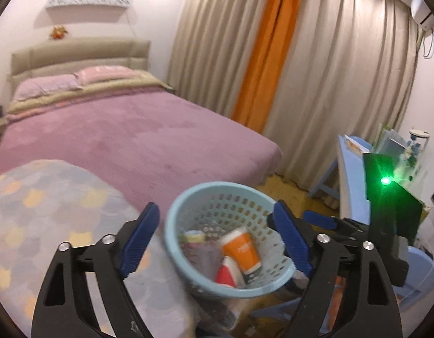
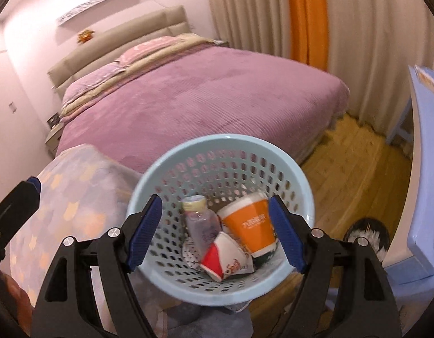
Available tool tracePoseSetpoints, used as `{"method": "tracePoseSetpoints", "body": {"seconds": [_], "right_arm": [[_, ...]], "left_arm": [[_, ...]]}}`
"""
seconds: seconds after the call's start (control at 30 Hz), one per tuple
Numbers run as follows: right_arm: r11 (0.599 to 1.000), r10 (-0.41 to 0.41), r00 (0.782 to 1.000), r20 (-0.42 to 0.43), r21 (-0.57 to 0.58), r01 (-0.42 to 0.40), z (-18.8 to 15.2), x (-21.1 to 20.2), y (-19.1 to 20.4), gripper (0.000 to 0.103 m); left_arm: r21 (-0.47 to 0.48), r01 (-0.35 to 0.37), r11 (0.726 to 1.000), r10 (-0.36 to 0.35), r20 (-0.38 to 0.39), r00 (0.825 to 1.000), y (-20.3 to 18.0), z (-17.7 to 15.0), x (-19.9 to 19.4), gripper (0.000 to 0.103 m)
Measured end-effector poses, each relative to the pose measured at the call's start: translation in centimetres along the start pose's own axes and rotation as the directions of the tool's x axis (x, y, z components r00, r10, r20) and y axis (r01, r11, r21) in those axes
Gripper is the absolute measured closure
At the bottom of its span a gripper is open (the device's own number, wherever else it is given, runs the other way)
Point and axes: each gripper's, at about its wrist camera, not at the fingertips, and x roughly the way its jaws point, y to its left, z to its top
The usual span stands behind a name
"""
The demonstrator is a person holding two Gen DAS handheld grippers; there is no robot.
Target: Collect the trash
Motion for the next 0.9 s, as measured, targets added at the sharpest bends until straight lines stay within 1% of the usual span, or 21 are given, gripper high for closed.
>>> {"method": "tracePoseSetpoints", "body": {"seconds": [0.1, 0.2, 0.27, 0.33, 0.4, 0.43, 0.6, 0.7, 0.73, 0.8, 0.9], "right_arm": [[0.998, 0.013, 0.998, 0.054, -0.055, -0.01, -0.9, -1.6, 2.0, 0.029], [0.997, 0.032, 0.996, 0.086, -0.079, -0.025, -1.5, -2.7, 3.3, 0.029], [0.995, 0.039, 0.994, 0.101, -0.09, -0.03, -1.8, -3.2, 4.1, 0.029], [0.994, 0.04, 0.99, 0.133, -0.106, -0.026, -2.4, -4.0, 4.8, 0.029], [0.993, 0.041, 0.986, 0.161, -0.118, -0.022, -2.9, -4.6, 5.6, 0.029], [0.992, 0.039, 0.982, 0.183, -0.125, -0.016, -3.4, -5.0, 6.0, 0.029], [0.99, 0.018, 0.968, 0.251, -0.138, 0.017, -4.6, -5.9, 7.5, 0.029], [0.985, -0.009, 0.955, 0.295, -0.16, 0.059, -5.4, -6.3, 8.5, 0.029], [0.983, -0.018, 0.952, 0.307, -0.171, 0.074, -5.7, -6.4, 9.0, 0.029], [0.979, -0.017, 0.95, 0.312, -0.186, 0.079, -6.0, -6.3, 9.7, 0.029], [0.979, -0.011, 0.951, 0.309, -0.191, 0.074, -6.1, -6.3, 9.6, 0.029]], "left_arm": [[0.005, -0.07, 0.997, 0.07, 0.035, 0.997, 0.7, -0.9, -1.9, 0.016], [-0.004, -0.144, 0.99, 0.144, 0.054, 0.988, 1.8, -2.3, -3.4, 0.014], [-0.018, -0.181, 0.983, 0.182, 0.068, 0.981, 2.6, -3.3, -4.3, 0.013], [-0.017, -0.237, 0.971, 0.237, 0.086, 0.968, 3.4, -4.5, -4.9, 0.012], [-0.009, -0.297, 0.955, 0.296, 0.103, 0.95, 4.3, -5.8, -5.2, 0.012], [-0.005, -0.311, 0.95, 0.31, 0.106, 0.945, 4.7, -6.3, -5.3, 0.012], [-0.011, -0.359, 0.933, 0.358, 0.118, 0.926, 6.5, -8.3, -5.4, 0.012], [-0.028, -0.367, 0.93, 0.367, 0.138, 0.92, 7.9, -8.8, -5.8, 0.012], [-0.031, -0.374, 0.927, 0.374, 0.149, 0.915, 8.1, -8.8, -5.9, 0.012], [-0.036, -0.386, 0.922, 0.387, 0.163, 0.908, 8.4, -9.0, -6.1, 0.011], [-0.053, -0.389, 0.92, 0.393, 0.171, 0.904, 8.9, -9.4, -6.2, 0.01]]}}
